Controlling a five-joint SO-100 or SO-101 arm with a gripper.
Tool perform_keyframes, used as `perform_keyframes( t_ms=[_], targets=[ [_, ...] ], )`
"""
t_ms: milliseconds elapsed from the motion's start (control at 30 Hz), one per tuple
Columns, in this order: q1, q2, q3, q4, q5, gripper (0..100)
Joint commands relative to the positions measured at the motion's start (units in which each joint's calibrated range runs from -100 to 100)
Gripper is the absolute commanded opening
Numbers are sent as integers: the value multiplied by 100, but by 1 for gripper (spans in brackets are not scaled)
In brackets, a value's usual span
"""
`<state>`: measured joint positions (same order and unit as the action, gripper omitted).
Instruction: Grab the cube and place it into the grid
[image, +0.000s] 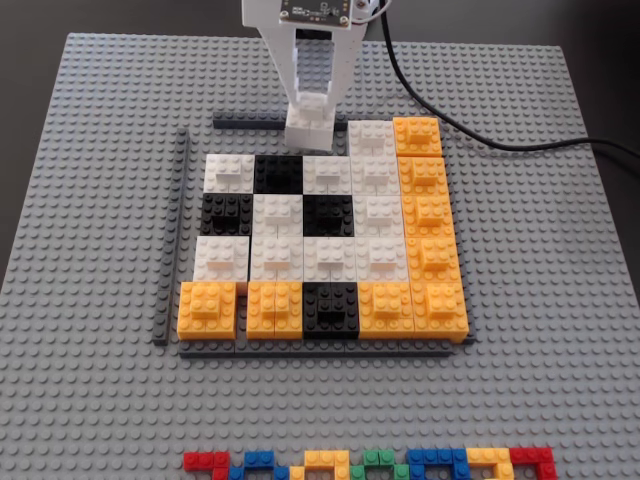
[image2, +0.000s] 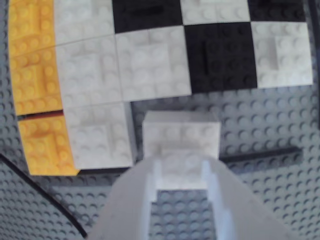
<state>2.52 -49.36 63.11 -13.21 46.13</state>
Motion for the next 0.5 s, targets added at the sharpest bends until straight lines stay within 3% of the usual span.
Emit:
perform_keyframes(
  t_ms=[0,467],
  targets=[
    [-93,-8,-26,-100,-15,7],
    [-285,130,110,-227,-88,7]
  ],
)
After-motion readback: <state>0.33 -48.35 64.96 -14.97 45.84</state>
